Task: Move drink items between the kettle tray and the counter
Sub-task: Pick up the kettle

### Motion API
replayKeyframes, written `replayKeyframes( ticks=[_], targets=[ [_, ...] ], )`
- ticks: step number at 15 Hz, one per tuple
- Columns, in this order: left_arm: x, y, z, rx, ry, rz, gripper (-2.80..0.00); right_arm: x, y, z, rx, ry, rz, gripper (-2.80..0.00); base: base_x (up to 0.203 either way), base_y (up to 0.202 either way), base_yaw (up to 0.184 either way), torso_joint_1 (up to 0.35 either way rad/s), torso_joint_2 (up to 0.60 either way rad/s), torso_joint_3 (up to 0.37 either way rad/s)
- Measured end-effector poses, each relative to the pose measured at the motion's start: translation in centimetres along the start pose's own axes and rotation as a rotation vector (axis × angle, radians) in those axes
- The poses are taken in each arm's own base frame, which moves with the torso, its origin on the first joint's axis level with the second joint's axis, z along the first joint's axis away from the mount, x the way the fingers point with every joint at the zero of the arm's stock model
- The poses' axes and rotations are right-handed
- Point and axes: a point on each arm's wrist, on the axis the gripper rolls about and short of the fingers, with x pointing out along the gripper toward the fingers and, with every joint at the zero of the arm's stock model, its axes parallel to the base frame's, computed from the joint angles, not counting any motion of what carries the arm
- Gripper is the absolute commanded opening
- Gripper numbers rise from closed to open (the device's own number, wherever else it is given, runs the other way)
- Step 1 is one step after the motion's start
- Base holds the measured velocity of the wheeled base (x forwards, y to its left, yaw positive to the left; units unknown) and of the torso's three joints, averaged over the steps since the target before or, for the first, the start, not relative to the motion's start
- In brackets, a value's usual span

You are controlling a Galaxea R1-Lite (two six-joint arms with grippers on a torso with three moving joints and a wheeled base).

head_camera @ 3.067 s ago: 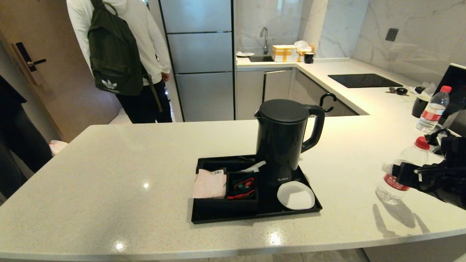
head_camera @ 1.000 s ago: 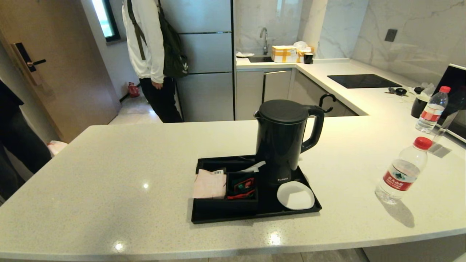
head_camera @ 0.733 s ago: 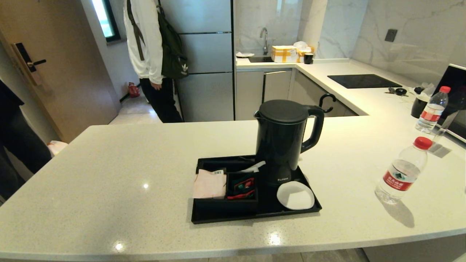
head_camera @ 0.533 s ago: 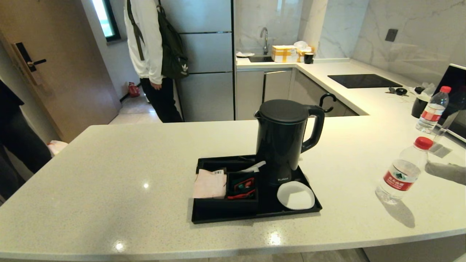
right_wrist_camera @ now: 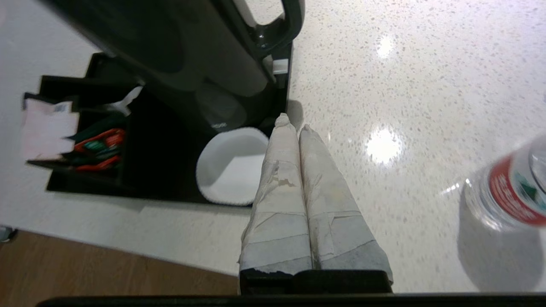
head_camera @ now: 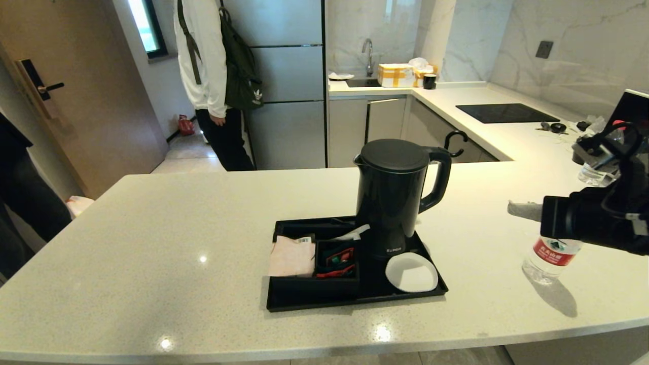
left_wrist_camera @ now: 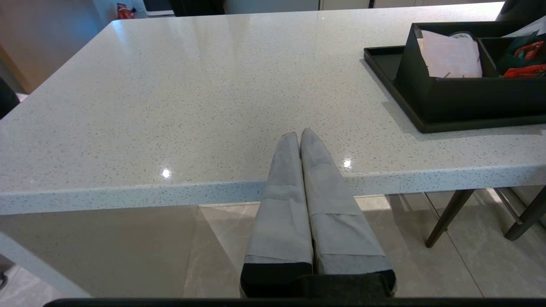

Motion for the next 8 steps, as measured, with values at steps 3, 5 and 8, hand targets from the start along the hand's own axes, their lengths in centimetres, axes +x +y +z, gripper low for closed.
replayKeyframes(
  ticks=[3, 5, 8],
  targets=[
    [0.0, 0.0, 0.0, 0.000, 0.000, 0.000, -2.80, 4.7, -0.8, 0.5, 0.005, 0.023, -0.004, 0.00, 0.000, 0.000, 0.000, 0.000, 0.00, 0.000],
    [0.0, 0.0, 0.0, 0.000, 0.000, 0.000, -2.80, 6.7, -1.2, 0.7, 0.005, 0.029, -0.006, 0.00, 0.000, 0.000, 0.000, 0.000, 0.00, 0.000],
    [0.0, 0.0, 0.0, 0.000, 0.000, 0.000, -2.80, 9.2, -1.6, 0.4, -0.001, 0.022, -0.002, 0.00, 0.000, 0.000, 0.000, 0.000, 0.00, 0.000]
  ],
)
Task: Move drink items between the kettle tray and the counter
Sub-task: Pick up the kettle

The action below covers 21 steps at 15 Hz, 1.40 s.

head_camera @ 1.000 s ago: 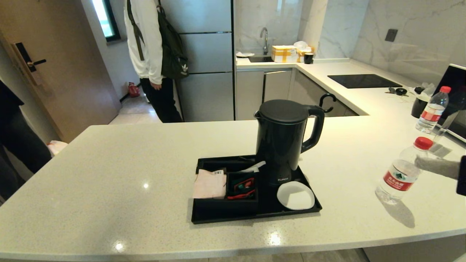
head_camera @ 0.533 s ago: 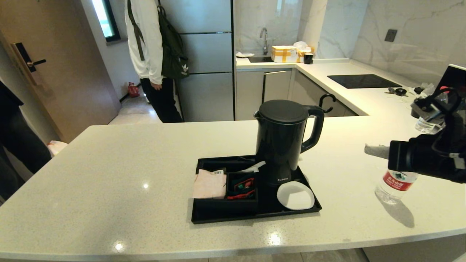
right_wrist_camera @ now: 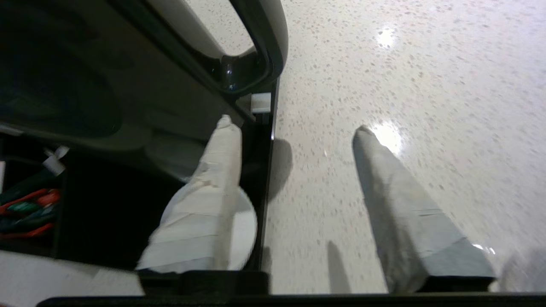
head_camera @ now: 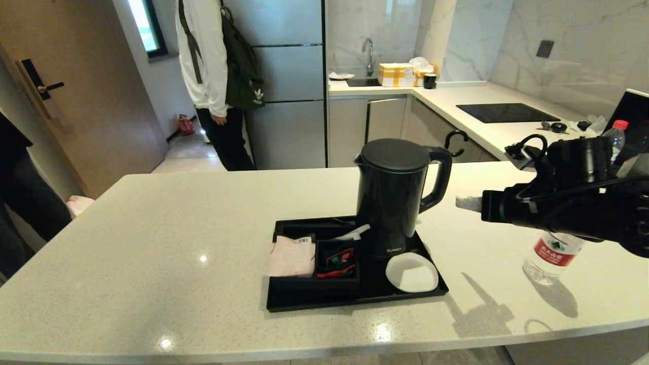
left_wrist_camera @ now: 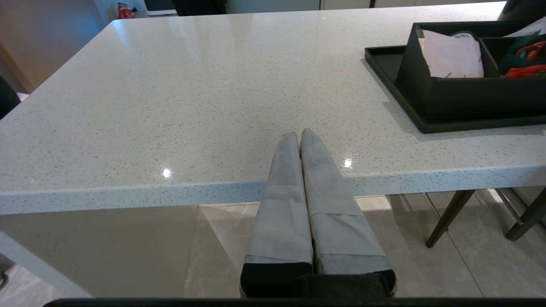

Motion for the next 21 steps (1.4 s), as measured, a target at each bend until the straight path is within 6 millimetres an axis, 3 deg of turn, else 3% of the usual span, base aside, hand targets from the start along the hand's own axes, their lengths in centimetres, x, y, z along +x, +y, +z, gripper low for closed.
replayKeyframes(
  ticks=[4, 14, 21],
  targets=[
    [0.0, 0.0, 0.0, 0.000, 0.000, 0.000, -2.80, 1.9, -0.1, -0.5, -0.002, 0.006, 0.007, 0.00, 0.000, 0.000, 0.000, 0.000, 0.00, 0.000],
    [0.0, 0.0, 0.0, 0.000, 0.000, 0.000, -2.80, 4.2, 1.9, 1.3, -0.047, -0.153, -0.071, 0.00, 0.000, 0.000, 0.000, 0.000, 0.00, 0.000],
    [0.0, 0.0, 0.0, 0.000, 0.000, 0.000, -2.80, 6.9, 1.8, 0.6, -0.060, -0.230, -0.078, 0.00, 0.000, 0.000, 0.000, 0.000, 0.00, 0.000]
  ],
)
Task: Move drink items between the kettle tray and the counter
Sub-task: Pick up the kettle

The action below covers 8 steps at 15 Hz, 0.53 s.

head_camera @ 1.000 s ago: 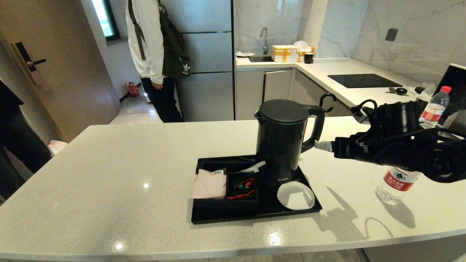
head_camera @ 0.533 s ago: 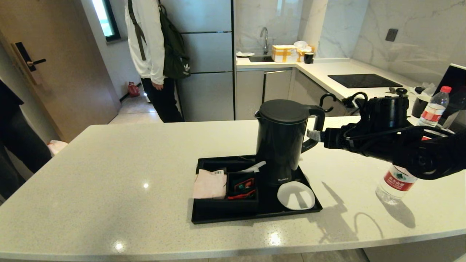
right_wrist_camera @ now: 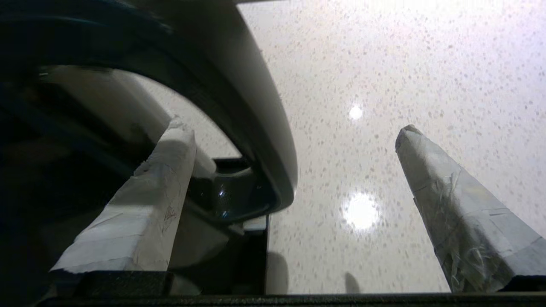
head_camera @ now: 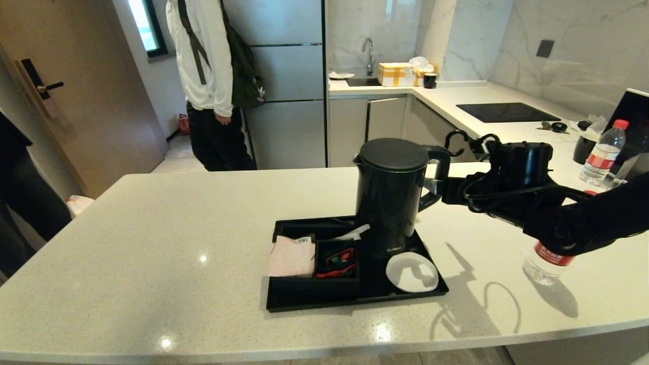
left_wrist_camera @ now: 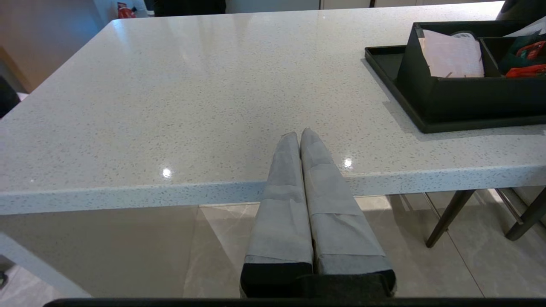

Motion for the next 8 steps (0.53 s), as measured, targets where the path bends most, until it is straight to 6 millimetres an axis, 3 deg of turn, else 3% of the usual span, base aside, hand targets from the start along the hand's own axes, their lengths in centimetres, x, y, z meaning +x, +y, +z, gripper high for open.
replayKeyframes(
  ticks=[8],
  targets=[
    [0.0, 0.0, 0.0, 0.000, 0.000, 0.000, -2.80, 2.6, -0.1, -1.4, -0.051, -0.064, -0.033, 0.00, 0.000, 0.000, 0.000, 0.000, 0.00, 0.000]
  ],
)
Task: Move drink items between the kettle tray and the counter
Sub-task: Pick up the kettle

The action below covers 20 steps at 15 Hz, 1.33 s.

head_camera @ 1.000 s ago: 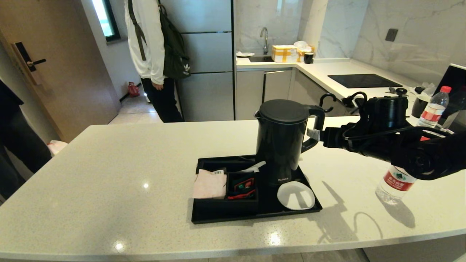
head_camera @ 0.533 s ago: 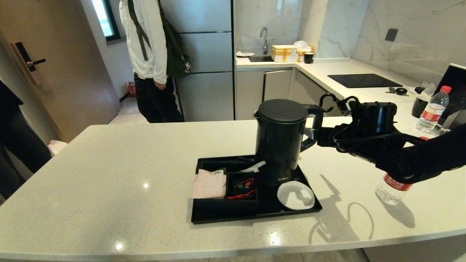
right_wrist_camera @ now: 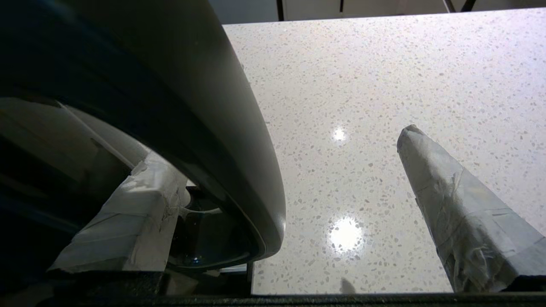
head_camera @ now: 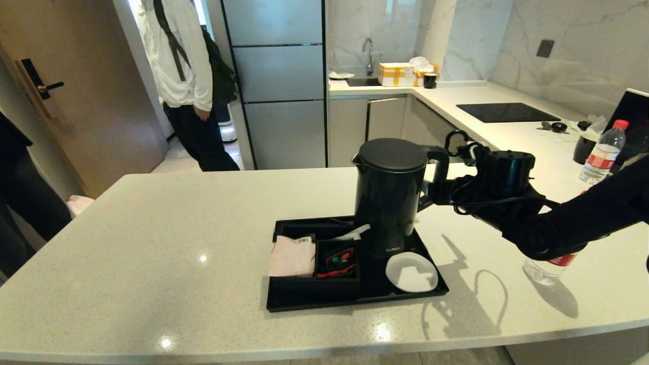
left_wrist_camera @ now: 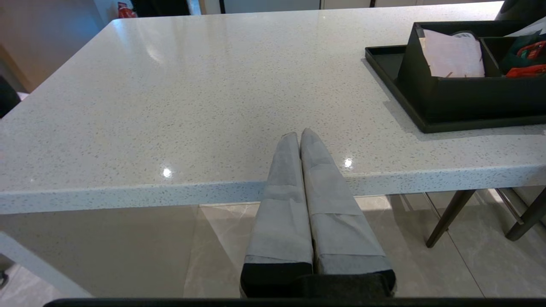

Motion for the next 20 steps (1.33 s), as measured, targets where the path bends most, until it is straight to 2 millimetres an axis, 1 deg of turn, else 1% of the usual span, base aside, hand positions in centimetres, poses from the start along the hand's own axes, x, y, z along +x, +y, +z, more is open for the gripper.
replayKeyframes(
  ticks=[2, 3, 11, 20],
  targets=[
    [0.0, 0.0, 0.0, 0.000, 0.000, 0.000, -2.80, 0.3, 0.1, -0.2, -0.001, 0.002, 0.001, 0.00, 0.000, 0.000, 0.000, 0.000, 0.00, 0.000],
    [0.0, 0.0, 0.0, 0.000, 0.000, 0.000, -2.80, 0.4, 0.1, -0.3, -0.001, 0.002, -0.002, -2.80, 0.000, 0.000, 0.000, 0.000, 0.00, 0.000],
    [0.0, 0.0, 0.0, 0.000, 0.000, 0.000, -2.80, 0.5, 0.7, -0.3, -0.011, -0.005, -0.036, -2.80, 0.000, 0.000, 0.000, 0.000, 0.00, 0.000],
    [0.0, 0.0, 0.0, 0.000, 0.000, 0.000, -2.80, 0.4, 1.3, 0.5, -0.016, -0.021, -0.084, -2.80, 0.000, 0.000, 0.000, 0.000, 0.00, 0.000]
  ],
)
